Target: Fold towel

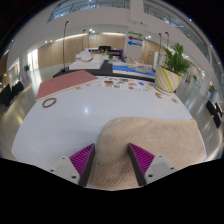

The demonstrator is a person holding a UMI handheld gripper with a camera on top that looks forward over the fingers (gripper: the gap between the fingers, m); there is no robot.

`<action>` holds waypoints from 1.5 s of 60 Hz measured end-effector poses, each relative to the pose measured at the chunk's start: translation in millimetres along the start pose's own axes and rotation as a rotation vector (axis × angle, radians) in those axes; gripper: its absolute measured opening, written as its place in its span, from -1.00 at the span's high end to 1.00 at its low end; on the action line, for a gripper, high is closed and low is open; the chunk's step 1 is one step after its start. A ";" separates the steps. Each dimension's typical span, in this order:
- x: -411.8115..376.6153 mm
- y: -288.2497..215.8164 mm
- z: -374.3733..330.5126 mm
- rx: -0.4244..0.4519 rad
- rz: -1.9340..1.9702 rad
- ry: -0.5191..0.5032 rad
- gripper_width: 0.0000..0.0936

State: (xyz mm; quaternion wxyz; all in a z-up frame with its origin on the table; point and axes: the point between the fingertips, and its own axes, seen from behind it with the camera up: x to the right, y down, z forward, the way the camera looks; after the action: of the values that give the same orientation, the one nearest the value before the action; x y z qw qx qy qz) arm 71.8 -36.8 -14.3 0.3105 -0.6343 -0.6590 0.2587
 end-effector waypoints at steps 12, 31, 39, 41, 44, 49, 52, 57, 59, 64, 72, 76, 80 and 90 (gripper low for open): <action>27.9 -1.5 5.7 -0.016 -0.039 0.072 0.85; 104.1 -76.8 -60.0 0.028 0.057 -0.041 0.97; 204.0 -90.4 -78.5 0.051 0.095 0.024 0.97; 229.0 -89.8 -78.9 0.048 0.091 0.051 0.97; 262.4 -77.5 -76.3 0.034 0.088 0.081 0.95; 297.6 -48.1 -55.6 -0.010 0.081 0.109 0.94; 306.1 -32.2 -46.9 -0.038 0.080 0.096 0.61; 320.1 -17.7 -57.3 -0.064 0.115 0.103 -0.61; 325.3 -23.0 -68.3 -0.043 0.121 0.113 -0.75; 327.7 -31.6 -117.2 -0.015 0.138 0.121 -0.85; 308.1 -24.5 -215.7 -0.046 0.150 0.115 -0.82; 295.4 -16.9 -264.4 -0.059 0.148 0.116 -0.82; 286.5 -11.4 -296.2 -0.051 0.157 0.126 -0.81; 263.4 -1.5 -334.1 -0.036 0.172 0.122 -0.82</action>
State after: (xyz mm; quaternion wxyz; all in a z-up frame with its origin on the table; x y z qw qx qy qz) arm 316.5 208.0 233.1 0.3153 -0.7087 -0.5864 0.2333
